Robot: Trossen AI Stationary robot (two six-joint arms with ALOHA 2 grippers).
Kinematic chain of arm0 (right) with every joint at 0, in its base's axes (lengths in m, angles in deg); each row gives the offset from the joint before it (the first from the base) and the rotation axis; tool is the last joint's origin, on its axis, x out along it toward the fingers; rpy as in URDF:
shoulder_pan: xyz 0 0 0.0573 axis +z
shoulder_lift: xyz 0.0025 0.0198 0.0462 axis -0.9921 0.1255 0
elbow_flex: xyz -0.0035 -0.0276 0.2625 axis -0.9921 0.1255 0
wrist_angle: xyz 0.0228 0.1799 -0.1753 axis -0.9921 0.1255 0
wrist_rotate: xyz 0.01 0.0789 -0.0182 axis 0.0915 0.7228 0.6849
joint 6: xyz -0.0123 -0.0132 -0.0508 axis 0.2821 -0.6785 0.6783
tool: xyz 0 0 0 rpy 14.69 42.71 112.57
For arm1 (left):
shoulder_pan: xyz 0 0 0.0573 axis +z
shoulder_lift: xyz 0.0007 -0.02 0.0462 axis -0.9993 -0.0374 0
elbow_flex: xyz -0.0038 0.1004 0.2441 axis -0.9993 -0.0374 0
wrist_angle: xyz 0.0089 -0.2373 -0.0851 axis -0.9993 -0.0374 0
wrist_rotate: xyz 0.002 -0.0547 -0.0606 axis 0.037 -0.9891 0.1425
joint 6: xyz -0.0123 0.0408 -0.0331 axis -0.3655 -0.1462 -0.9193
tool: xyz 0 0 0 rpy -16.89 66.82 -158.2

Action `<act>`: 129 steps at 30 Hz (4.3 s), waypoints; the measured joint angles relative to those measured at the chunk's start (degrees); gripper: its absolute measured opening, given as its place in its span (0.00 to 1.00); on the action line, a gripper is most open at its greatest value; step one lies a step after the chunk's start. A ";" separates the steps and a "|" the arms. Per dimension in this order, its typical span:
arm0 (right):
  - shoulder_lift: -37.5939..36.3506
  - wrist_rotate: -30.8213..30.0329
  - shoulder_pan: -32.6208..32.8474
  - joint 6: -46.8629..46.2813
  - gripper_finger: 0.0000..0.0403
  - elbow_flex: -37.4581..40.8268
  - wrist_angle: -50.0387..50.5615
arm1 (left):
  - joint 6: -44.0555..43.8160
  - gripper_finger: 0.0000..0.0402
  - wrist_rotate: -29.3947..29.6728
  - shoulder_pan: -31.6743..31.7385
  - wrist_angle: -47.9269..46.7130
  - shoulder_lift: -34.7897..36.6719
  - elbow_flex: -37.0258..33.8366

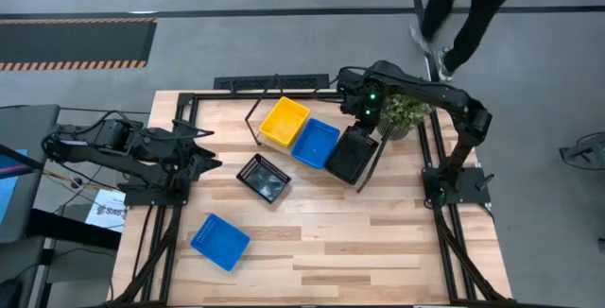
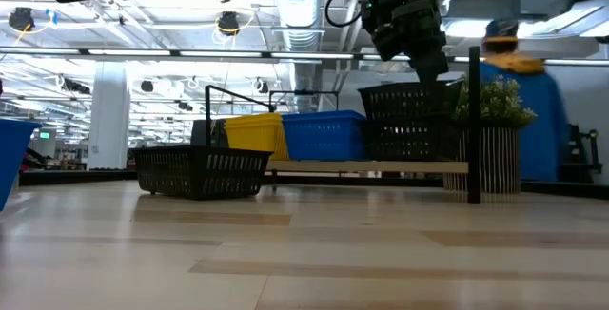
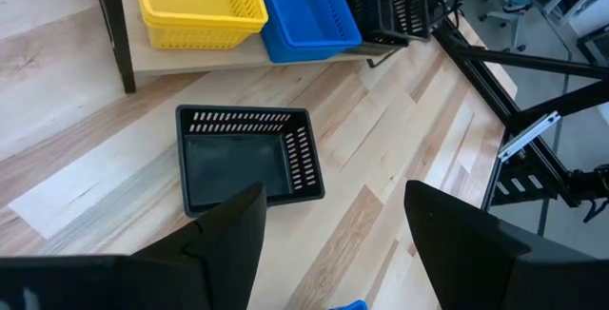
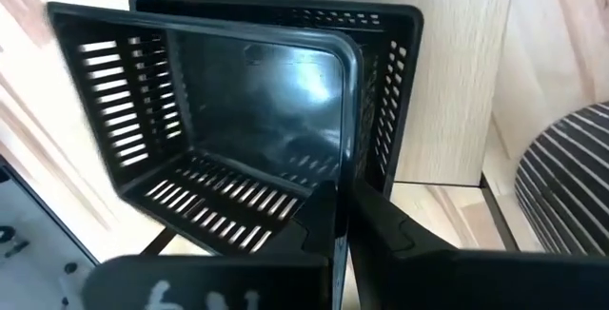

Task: Stack baskets on shelf by color
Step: Stack the right black bin on the top of the blue bin on the shelf, then stack the black bin on the top of the black bin on the shelf

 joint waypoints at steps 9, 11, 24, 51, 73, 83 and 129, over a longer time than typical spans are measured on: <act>0.07 0.00 -0.63 -1.75 0.18 0.00 -0.02 | 0.07 0.59 0.00 0.00 0.00 -0.02 0.00; 0.07 0.02 -0.83 -1.79 0.23 0.00 -0.09 | 0.07 0.59 0.00 0.00 0.00 0.00 0.00; -2.42 3.16 0.22 -7.01 0.48 -2.58 -0.05 | 0.00 0.59 -0.59 0.00 -0.23 -0.03 0.02; -15.49 -28.66 55.72 -54.59 0.45 -7.88 -8.52 | 15.08 0.59 0.13 14.71 13.12 -32.06 -11.36; -2.19 -35.74 65.72 -81.97 0.45 -7.80 -14.86 | -11.10 0.59 -32.11 7.24 57.80 -32.04 -25.75; 10.29 -39.03 57.66 -90.56 0.45 -7.80 -27.33 | -16.46 0.59 -35.29 1.06 60.58 -31.35 -25.75; 25.51 -28.92 40.68 -81.54 0.44 -7.76 -27.68 | -13.72 0.59 -19.91 0.39 56.11 4.70 -24.11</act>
